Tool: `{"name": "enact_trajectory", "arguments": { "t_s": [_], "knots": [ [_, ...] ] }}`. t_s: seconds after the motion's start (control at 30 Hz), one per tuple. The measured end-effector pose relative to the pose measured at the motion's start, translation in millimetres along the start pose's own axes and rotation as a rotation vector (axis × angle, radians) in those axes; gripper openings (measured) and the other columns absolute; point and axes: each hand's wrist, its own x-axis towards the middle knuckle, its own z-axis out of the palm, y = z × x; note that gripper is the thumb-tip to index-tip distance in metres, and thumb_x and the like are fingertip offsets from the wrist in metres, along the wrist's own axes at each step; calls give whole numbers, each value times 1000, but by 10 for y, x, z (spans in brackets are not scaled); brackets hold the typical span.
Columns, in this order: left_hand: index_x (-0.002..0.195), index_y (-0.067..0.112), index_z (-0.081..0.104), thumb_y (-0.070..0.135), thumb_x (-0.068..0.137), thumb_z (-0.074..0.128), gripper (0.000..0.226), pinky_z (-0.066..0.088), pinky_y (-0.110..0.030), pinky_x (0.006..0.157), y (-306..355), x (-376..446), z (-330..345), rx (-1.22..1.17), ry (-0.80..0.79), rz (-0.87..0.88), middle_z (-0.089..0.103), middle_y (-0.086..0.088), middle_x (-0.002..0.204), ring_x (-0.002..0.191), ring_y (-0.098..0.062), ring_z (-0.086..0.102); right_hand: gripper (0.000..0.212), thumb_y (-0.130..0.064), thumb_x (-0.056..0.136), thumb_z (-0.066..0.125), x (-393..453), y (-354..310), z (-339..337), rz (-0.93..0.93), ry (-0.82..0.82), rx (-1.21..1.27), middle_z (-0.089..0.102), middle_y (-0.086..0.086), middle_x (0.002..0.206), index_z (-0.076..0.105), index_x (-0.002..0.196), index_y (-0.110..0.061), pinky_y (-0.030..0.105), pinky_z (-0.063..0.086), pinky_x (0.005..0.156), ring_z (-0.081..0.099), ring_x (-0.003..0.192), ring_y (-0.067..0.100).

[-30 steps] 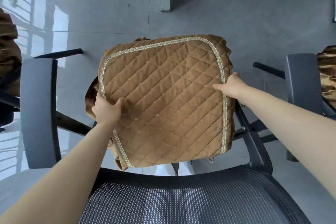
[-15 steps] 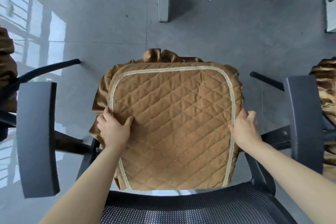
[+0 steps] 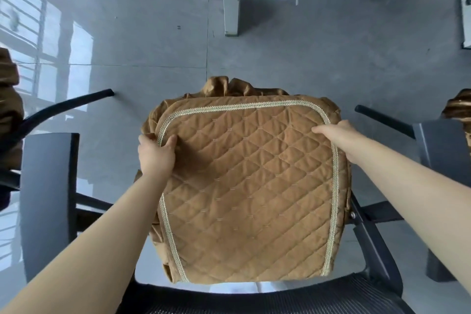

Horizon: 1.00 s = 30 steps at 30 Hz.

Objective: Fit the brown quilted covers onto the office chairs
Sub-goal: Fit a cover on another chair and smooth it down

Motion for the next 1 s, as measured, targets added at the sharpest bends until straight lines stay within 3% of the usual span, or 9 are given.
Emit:
{"name": "enact_trajectory", "arguments": {
  "t_s": [0.13, 0.37, 0.5, 0.67, 0.73, 1.0],
  "knots": [
    [126, 10, 38, 37, 92, 59, 48, 42, -45, 96, -72, 75, -147, -7, 86, -44, 54, -19, 127, 115, -40, 53, 79, -37, 79, 72, 8, -172, 121, -115, 44, -36, 44, 14, 141, 29, 139, -10, 44, 41, 103, 47, 126, 34],
    [139, 16, 43, 43, 91, 61, 58, 43, -40, 98, -78, 224, -198, 55, -56, 27, 54, -12, 136, 120, -36, 53, 75, -26, 91, 63, 144, -106, 91, -124, 70, -174, 38, 22, 147, 15, 142, 2, 43, 36, 105, 40, 133, 38],
    [143, 21, 45, 43, 90, 64, 60, 42, -41, 105, -30, 273, -231, 107, -135, 68, 54, -11, 140, 125, -35, 52, 68, -27, 86, 69, 262, 36, 29, -88, 21, -107, 46, 18, 138, 26, 134, -5, 51, 44, 102, 50, 123, 36],
    [137, 33, 54, 37, 89, 65, 49, 45, -42, 104, -39, 291, -270, 67, -216, 75, 62, 3, 121, 116, -27, 58, 67, -33, 76, 76, 399, 143, -17, -67, -32, -32, 59, 8, 121, 37, 128, -17, 51, 51, 94, 60, 109, 29],
    [134, 36, 55, 38, 88, 66, 47, 46, -44, 103, -38, 309, -286, 66, -222, 74, 64, 2, 124, 115, -27, 59, 65, -34, 74, 76, 402, 152, -18, -76, -21, -41, 59, 7, 120, 38, 124, -20, 51, 51, 93, 60, 108, 29],
    [140, 33, 50, 39, 91, 62, 50, 42, -44, 106, -2, 347, -254, 159, -223, 112, 60, -2, 133, 123, -30, 54, 57, -30, 81, 74, 302, 183, 2, -143, 21, -143, 59, 11, 123, 42, 126, -13, 48, 48, 97, 57, 113, 33]
  ]
}}
